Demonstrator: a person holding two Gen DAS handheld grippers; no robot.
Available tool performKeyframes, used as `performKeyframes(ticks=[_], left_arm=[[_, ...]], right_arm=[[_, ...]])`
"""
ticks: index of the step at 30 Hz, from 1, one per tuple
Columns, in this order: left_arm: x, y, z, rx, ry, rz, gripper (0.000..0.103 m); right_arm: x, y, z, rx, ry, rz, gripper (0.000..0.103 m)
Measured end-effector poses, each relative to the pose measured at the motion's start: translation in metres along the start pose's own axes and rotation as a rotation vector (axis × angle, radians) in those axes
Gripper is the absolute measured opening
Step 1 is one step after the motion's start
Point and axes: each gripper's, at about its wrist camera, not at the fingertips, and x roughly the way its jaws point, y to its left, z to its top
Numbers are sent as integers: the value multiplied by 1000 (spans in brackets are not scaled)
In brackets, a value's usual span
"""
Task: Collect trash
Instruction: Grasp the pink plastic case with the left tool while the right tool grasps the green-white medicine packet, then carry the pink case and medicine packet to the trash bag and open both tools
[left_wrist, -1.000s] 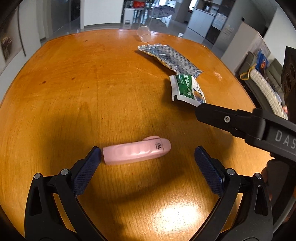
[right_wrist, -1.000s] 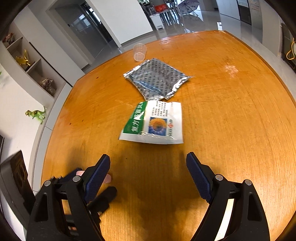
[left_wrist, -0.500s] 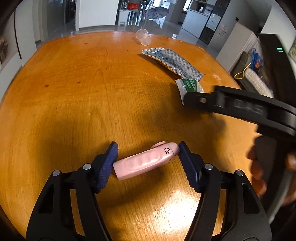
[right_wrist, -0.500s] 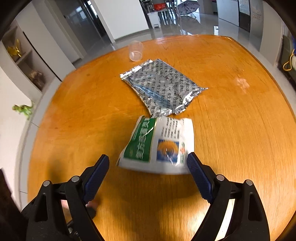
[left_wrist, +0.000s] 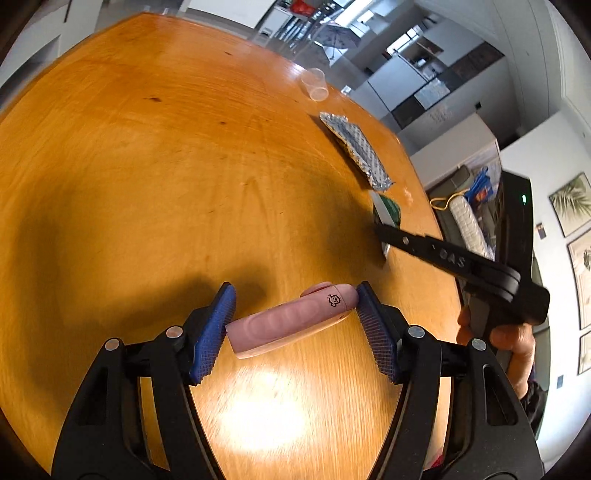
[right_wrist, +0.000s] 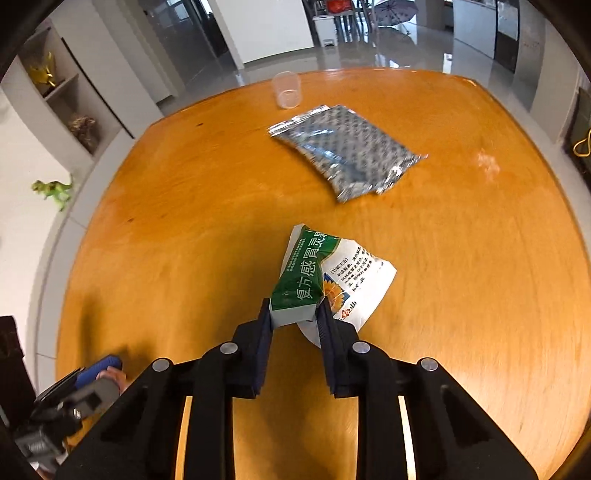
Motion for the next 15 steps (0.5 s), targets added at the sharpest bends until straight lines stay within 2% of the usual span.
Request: performKeyframes(ticks=[7, 15], left_arm=[[-46, 14, -17, -19, -72, 31, 65], [-119, 50, -56, -63, -173, 95, 65]], right_arm=[[-27, 39, -35, -36, -1, 98, 26], [-45, 116, -84, -154, 4, 183, 26]])
